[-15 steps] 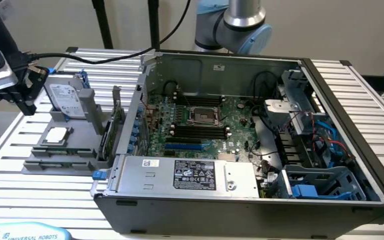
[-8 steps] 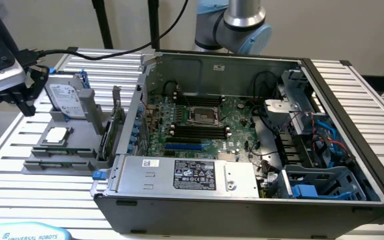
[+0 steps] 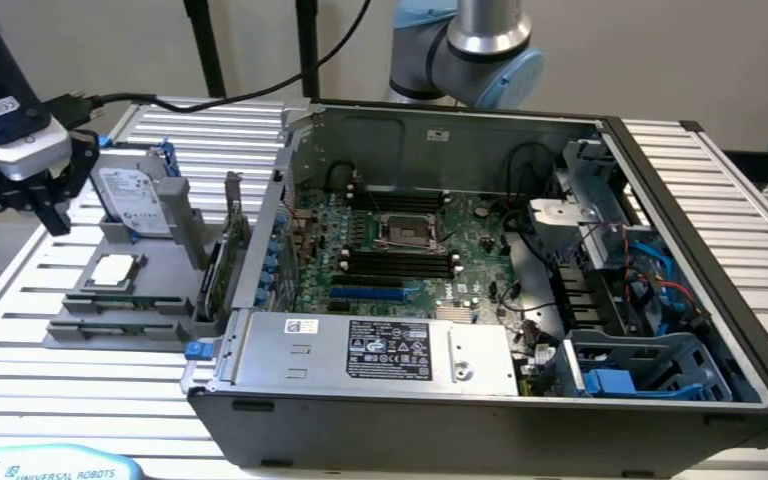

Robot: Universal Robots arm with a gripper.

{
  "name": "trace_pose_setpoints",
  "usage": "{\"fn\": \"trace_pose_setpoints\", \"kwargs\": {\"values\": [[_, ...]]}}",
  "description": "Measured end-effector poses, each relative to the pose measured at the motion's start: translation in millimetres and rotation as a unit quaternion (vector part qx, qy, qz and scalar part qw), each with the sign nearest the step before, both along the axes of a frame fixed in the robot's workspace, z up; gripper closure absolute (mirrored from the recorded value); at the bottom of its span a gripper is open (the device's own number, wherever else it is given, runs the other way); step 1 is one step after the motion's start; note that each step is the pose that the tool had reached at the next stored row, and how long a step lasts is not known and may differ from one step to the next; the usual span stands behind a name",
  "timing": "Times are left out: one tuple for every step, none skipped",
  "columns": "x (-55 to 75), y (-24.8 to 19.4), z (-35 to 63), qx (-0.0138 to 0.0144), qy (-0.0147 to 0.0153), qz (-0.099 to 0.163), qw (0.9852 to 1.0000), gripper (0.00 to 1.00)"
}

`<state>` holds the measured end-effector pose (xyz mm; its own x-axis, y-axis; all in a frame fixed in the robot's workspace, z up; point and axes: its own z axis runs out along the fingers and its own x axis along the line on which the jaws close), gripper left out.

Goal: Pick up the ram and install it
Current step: 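Pick up the ram and move it above insertion slot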

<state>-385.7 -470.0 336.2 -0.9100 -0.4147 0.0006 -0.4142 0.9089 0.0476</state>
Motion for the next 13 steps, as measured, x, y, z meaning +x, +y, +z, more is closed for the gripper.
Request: {"fn": "trace_pose_setpoints", "kwargs": {"values": [[0.0,0.0,-0.4,0.0,-0.0001,0.009,1.0,0.89],[0.0,0.0,-1.0,0.0,-0.0002,0.018,0.9998,0.89],[0.0,0.0,-1.4,0.0001,-0.0004,0.027,0.9996,0.89],[0.0,0.0,-1.9,0.0,-0.0007,0.037,0.9993,0.89],[0.0,0.0,-2.4,0.0,-0.0011,0.046,0.999,0.89],[0.0,0.0,-3.0,0.0,-0.0014,0.055,0.9985,0.89],[0.1,0.0,-3.6,0.0,-0.0017,0.064,0.998,0.89],[0.0,0.0,-4.1,0.0,-0.002,0.073,0.9973,0.89],[0.0,0.0,-4.6,0.0,-0.0024,0.082,0.9967,0.89],[0.0,0.0,-5.2,0.0,-0.0028,0.091,0.9959,0.89],[0.0,0.0,-5.7,0.0,-0.0033,0.1,0.995,0.89],[0.0,0.0,-6.3,-0.0001,-0.0037,0.109,0.9941,0.89],[0.0,0.0,-6.9,0.0,-0.0041,0.118,0.993,0.89]]}}
